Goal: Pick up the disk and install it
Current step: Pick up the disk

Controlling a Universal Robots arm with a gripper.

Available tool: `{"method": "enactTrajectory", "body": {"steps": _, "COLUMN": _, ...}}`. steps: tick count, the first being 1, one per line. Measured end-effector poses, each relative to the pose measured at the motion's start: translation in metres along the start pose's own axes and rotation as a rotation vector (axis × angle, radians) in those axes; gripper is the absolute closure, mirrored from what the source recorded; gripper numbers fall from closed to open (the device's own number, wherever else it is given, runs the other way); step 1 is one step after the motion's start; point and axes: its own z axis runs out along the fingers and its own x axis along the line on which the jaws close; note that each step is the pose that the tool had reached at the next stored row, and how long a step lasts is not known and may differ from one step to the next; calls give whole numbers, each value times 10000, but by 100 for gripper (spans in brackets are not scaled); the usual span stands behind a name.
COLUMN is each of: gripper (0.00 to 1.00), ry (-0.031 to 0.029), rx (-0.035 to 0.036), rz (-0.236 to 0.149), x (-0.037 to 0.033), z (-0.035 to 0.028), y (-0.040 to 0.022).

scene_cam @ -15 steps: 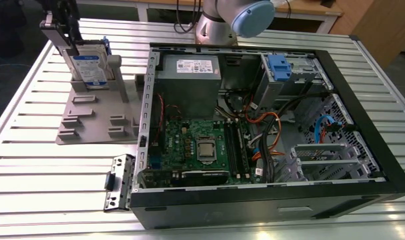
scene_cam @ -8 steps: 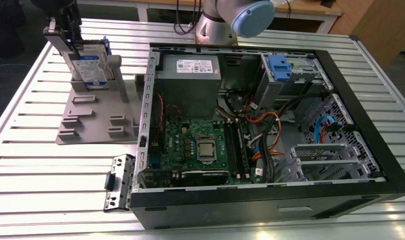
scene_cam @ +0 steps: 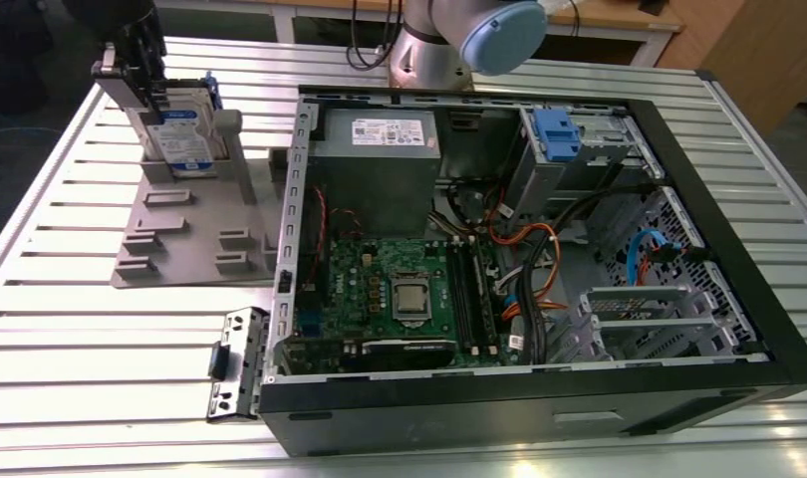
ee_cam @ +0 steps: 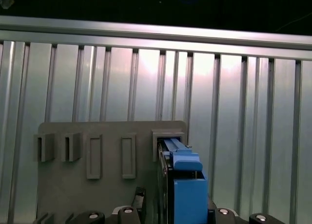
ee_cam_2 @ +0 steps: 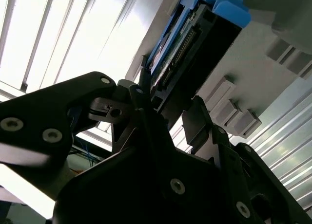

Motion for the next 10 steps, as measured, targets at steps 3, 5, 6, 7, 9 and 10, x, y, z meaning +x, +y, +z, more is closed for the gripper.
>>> {"method": "enactTrajectory", "body": {"steps": 3, "gripper": 47, "ry": -1, "rx": 1, "rz": 1, "x": -1, "z": 1, "y": 0}}
{"method": "enactTrajectory", "body": {"steps": 5, "gripper": 47, "ry": 0, "rx": 1, "rz": 1, "x": -1, "z": 1, "y": 0}}
{"method": "enactTrajectory", "body": {"steps": 6, "gripper": 47, "ry": 0, "rx": 1, "rz": 1, "x": -1, "z": 2, "y": 0}}
{"method": "enactTrajectory", "body": {"steps": 7, "gripper": 47, "ry": 2, "rx": 6, "rz": 8, "x": -1, "z": 7, "y": 1}}
{"method": "enactTrajectory", "body": {"steps": 9, "gripper": 47, "ry": 25, "rx": 1, "rz": 34, "x": -10, "z": 27, "y": 2}}
{"method": "enactTrajectory", "body": {"steps": 10, "gripper": 47, "ry": 53, "rx": -2, "rz": 41, "x": -33, "z": 30, "y": 0}}
